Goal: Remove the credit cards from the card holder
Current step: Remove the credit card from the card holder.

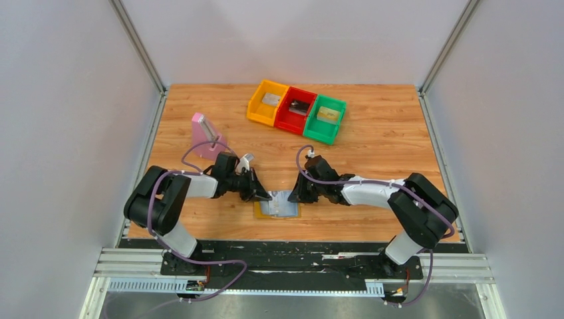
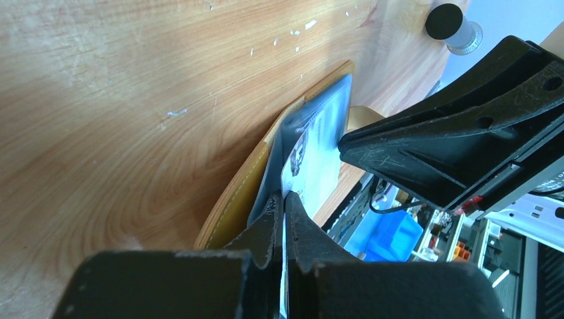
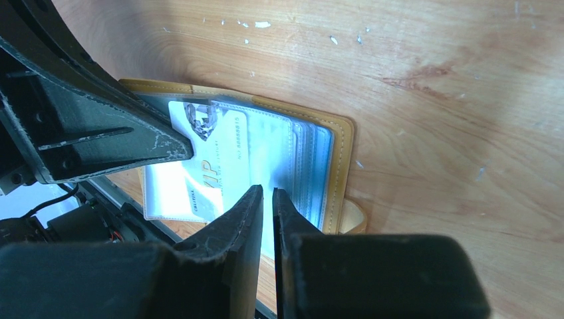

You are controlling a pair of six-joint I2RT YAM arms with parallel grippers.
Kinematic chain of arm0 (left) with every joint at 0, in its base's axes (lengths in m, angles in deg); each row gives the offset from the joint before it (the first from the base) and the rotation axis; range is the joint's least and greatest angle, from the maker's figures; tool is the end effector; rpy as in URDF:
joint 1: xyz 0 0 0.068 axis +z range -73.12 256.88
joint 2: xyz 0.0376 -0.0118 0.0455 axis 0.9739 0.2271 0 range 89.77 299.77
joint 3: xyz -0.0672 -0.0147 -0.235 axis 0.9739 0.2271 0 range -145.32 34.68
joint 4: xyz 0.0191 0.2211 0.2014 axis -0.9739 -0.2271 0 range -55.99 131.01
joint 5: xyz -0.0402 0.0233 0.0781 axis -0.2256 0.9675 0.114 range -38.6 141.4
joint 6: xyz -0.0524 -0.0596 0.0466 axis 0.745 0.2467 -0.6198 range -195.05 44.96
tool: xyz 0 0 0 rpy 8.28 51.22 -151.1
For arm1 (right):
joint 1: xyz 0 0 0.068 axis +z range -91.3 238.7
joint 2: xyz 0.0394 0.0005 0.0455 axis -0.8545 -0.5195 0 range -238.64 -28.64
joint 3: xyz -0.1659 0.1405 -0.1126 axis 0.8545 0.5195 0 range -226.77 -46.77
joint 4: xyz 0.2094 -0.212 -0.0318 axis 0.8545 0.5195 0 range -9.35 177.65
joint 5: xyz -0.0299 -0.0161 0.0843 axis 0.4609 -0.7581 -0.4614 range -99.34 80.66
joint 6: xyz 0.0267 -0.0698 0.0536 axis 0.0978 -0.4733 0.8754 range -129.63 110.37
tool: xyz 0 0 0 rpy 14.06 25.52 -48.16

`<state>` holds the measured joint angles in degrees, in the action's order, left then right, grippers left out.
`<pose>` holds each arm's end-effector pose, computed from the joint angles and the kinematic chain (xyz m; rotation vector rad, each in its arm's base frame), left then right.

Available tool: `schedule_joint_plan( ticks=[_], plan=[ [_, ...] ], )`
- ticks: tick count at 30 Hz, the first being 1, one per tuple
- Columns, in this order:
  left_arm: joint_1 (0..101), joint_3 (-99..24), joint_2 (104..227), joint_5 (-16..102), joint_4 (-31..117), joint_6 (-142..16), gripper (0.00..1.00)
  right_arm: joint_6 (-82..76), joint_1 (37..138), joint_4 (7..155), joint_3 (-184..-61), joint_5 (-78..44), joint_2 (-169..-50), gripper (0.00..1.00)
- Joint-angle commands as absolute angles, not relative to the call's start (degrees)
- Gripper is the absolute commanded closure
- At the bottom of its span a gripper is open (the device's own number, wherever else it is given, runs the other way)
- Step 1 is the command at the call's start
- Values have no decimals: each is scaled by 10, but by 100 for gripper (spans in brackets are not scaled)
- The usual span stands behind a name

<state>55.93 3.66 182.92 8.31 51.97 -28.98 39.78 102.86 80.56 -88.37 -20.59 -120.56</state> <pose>0.2635 -0.1612 0.0193 -0.2158 2.6613 -1.3853 0.2438 0.2592 0.0479 0.0273 2.6685 0.8828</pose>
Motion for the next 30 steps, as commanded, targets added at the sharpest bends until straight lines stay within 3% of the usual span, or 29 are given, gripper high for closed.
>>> schedule_joint_plan(
  ticks=[1, 14, 20, 30],
  plan=[
    [569, 30, 1807, 106, 493, -314, 100, 381, 1025, 835, -866, -178, -1193, 87],
    [570, -43, 1699, 143, 310, -377, 100, 288, 1017, 877, -926, -253, -1138, 81],
    [570, -79, 1662, 121, 265, -399, 100, 206, 1001, 881, -955, -345, -1082, 69],
    [551, -110, 1646, -35, 293, -412, 100, 90, 942, 938, -1015, -539, -1085, 51]
  ],
)
